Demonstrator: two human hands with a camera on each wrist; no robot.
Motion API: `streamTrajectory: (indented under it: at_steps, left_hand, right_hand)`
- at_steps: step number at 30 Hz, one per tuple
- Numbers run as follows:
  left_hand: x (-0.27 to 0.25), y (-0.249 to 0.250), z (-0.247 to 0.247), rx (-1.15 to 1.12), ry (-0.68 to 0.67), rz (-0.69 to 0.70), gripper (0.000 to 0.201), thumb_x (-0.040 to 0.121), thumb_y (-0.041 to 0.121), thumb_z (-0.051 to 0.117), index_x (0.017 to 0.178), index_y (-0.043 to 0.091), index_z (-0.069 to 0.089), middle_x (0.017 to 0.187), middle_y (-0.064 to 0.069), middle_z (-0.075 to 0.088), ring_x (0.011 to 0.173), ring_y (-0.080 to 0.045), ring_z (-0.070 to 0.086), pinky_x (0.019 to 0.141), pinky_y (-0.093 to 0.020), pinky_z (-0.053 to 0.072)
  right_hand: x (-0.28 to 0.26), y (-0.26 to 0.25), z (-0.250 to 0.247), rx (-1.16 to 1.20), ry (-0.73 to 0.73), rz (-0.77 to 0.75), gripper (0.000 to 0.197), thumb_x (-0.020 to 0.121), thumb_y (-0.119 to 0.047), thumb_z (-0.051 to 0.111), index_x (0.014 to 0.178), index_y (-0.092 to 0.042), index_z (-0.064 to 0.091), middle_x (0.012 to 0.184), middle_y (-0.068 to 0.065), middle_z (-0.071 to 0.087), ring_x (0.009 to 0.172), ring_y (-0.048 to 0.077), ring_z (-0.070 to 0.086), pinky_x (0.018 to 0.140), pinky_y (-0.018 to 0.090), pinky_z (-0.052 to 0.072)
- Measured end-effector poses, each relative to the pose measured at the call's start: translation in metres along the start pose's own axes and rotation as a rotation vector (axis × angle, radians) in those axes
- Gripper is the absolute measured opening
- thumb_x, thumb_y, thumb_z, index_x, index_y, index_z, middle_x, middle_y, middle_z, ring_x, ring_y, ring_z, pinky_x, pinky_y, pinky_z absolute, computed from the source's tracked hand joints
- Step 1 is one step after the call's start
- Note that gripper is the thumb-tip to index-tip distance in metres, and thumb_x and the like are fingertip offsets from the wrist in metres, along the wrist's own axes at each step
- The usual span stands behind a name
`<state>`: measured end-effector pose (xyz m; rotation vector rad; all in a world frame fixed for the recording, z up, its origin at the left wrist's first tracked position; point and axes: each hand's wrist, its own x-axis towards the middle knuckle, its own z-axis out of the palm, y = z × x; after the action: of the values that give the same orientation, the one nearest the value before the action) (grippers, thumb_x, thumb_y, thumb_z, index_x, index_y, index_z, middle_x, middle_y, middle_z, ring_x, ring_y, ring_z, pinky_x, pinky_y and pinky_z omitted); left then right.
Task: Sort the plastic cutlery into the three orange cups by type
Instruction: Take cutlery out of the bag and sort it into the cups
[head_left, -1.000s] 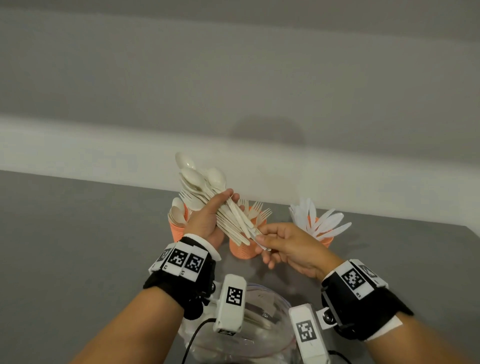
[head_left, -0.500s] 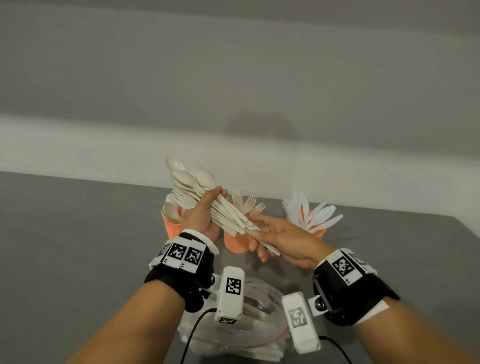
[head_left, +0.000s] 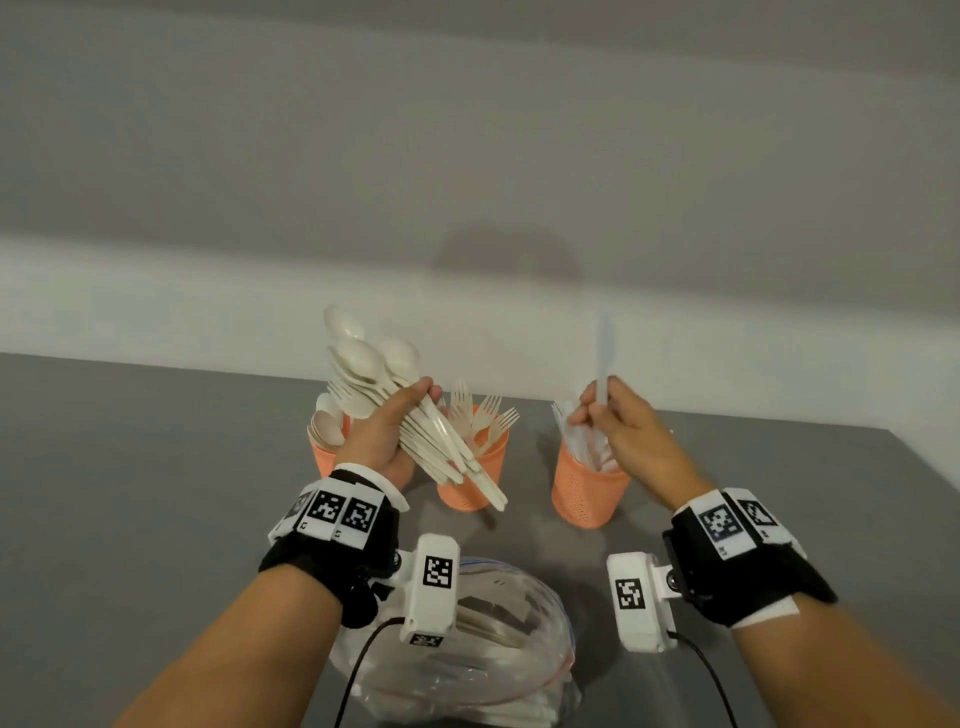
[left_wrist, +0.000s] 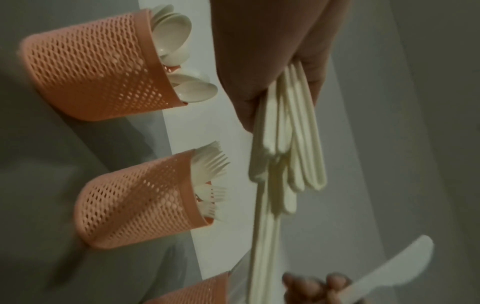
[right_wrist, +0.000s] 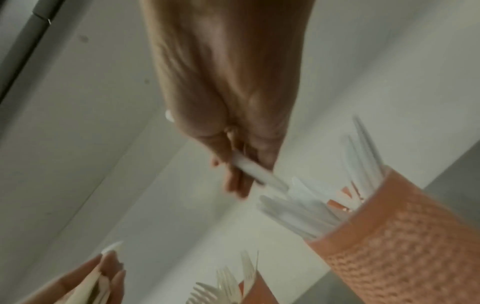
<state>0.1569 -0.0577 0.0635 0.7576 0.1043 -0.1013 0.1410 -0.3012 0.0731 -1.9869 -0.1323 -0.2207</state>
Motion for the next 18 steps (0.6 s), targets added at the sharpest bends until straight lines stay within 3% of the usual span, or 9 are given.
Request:
streamTrajectory:
  at_steps: [2,4,6,8,10,12,14,16,18]
  left_hand:
    - [-0.009,-0.003,0.008,0.065,-0.126,-0.058,0.017,0.087,0.009,0.056,0.071,0.012,0.062,0.059,0.001,0.064,0.055,-0.010,0.063,0.062,-0.024,0.056]
    - [-0.013,-0.006,0.012,0.096,-0.249,-0.102,0.008,0.077,0.015,0.070,0.074,0.012,0.063,0.066,-0.001,0.061,0.061,-0.014,0.062,0.067,-0.031,0.054]
    - [-0.012,-0.008,0.010,0.134,-0.295,-0.108,0.032,0.060,0.018,0.084,0.084,0.009,0.064,0.072,-0.003,0.062,0.068,-0.017,0.062,0.074,-0.036,0.052]
    - [-0.013,-0.009,0.009,0.170,-0.274,-0.087,0.035,0.059,0.013,0.083,0.088,0.007,0.065,0.074,-0.004,0.067,0.072,-0.017,0.066,0.084,-0.040,0.052]
    - [-0.017,-0.010,0.013,0.183,-0.230,-0.036,0.024,0.064,0.004,0.072,0.087,0.005,0.065,0.072,-0.003,0.069,0.072,-0.014,0.069,0.087,-0.040,0.052]
    - [-0.019,-0.011,0.018,0.157,-0.197,-0.024,0.021,0.066,0.001,0.071,0.086,0.005,0.065,0.071,-0.003,0.069,0.073,-0.014,0.068,0.089,-0.040,0.050]
    - [-0.018,-0.012,0.021,0.134,-0.178,-0.027,0.017,0.069,0.001,0.070,0.085,0.006,0.065,0.070,-0.004,0.067,0.073,-0.016,0.065,0.088,-0.039,0.050]
    - [-0.019,-0.011,0.025,0.118,-0.164,-0.033,0.010,0.075,0.002,0.064,0.084,0.006,0.063,0.070,-0.003,0.066,0.074,-0.018,0.063,0.081,-0.038,0.053]
    - [-0.021,-0.011,0.030,0.096,-0.128,-0.024,0.010,0.080,0.000,0.060,0.088,0.006,0.062,0.074,-0.004,0.065,0.076,-0.017,0.064,0.082,-0.037,0.054]
  right_hand:
    - [0.010,0.007,0.003,0.009,0.166,0.008,0.023,0.095,0.000,0.036,0.084,-0.017,0.048,0.086,0.005,0.062,0.089,0.016,0.059,0.083,0.025,0.043]
    - [0.013,0.021,0.008,-0.060,0.181,0.139,0.012,0.094,-0.005,0.039,0.095,-0.012,0.050,0.095,0.008,0.060,0.099,0.023,0.058,0.086,0.029,0.041]
    - [0.012,0.035,0.014,-0.170,0.177,0.189,0.021,0.092,-0.010,0.047,0.113,-0.007,0.049,0.110,0.013,0.056,0.109,0.029,0.054,0.091,0.032,0.039]
    - [0.010,0.030,0.018,-0.215,0.279,0.058,0.043,0.089,-0.005,0.052,0.130,-0.004,0.041,0.118,0.008,0.045,0.113,0.020,0.047,0.095,0.027,0.035]
    - [0.007,0.007,0.020,-0.200,0.369,-0.165,0.045,0.087,-0.001,0.053,0.130,-0.008,0.043,0.116,0.000,0.040,0.106,0.008,0.045,0.094,0.021,0.035]
    - [0.002,-0.018,0.026,-0.157,0.263,-0.316,0.028,0.087,-0.003,0.055,0.114,-0.013,0.055,0.106,-0.001,0.050,0.091,0.000,0.051,0.084,0.014,0.041]
    - [-0.007,-0.039,0.037,-0.104,0.008,-0.287,0.013,0.089,-0.012,0.056,0.101,-0.018,0.059,0.092,0.000,0.059,0.080,0.000,0.056,0.075,0.013,0.046]
    - [-0.017,-0.051,0.052,-0.057,-0.246,-0.149,0.022,0.091,-0.029,0.054,0.113,-0.024,0.054,0.093,0.000,0.062,0.083,0.005,0.060,0.079,0.023,0.051]
    - [-0.025,-0.055,0.065,-0.030,-0.431,-0.042,0.043,0.093,-0.038,0.048,0.133,-0.030,0.037,0.116,-0.005,0.059,0.104,0.007,0.059,0.092,0.029,0.049]
